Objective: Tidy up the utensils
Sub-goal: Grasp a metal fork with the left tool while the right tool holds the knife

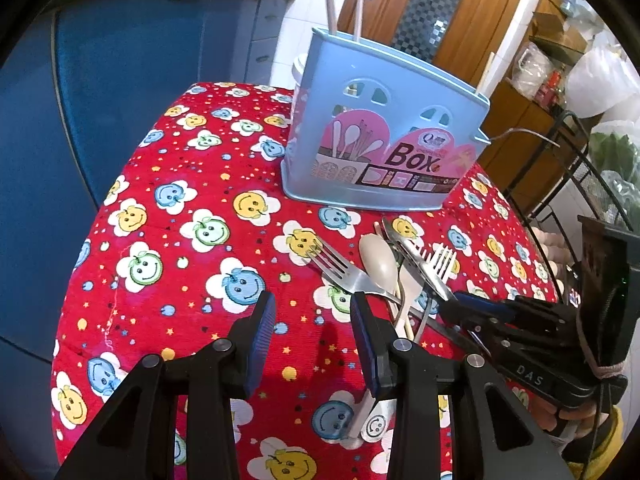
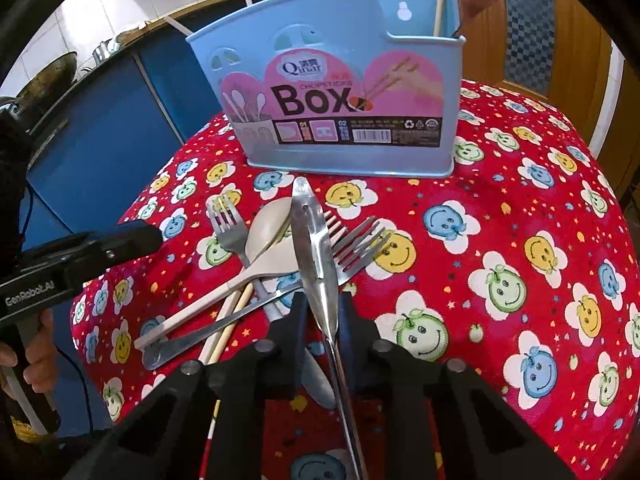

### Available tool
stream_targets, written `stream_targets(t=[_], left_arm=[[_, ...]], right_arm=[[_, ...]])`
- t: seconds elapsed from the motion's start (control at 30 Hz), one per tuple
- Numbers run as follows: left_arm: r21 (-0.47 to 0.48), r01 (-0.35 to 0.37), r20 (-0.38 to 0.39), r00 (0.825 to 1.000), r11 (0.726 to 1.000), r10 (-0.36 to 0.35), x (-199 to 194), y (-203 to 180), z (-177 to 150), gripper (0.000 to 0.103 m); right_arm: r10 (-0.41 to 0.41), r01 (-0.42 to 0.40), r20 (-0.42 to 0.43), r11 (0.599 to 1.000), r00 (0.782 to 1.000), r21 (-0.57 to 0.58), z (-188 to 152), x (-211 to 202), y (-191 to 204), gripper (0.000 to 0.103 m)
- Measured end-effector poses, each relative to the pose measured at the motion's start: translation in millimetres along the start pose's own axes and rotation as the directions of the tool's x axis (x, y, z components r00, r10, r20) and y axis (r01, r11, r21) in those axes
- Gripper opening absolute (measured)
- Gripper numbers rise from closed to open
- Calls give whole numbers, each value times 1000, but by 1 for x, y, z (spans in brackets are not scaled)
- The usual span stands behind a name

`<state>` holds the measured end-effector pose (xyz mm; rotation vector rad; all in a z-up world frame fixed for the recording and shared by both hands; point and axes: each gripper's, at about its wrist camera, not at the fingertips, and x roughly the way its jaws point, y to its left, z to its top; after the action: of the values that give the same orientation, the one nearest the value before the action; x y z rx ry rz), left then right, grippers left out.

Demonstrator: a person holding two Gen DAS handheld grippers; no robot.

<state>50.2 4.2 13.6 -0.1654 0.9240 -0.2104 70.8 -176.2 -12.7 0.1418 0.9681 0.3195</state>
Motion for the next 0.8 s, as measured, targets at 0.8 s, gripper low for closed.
stream_targets(t=[0.8], left_arm=[[217,53,-131,991,975,-25,40,-66,-4,39]], right_arm=[[56,-80,147,984,987,158,-20,-51,-35,17]])
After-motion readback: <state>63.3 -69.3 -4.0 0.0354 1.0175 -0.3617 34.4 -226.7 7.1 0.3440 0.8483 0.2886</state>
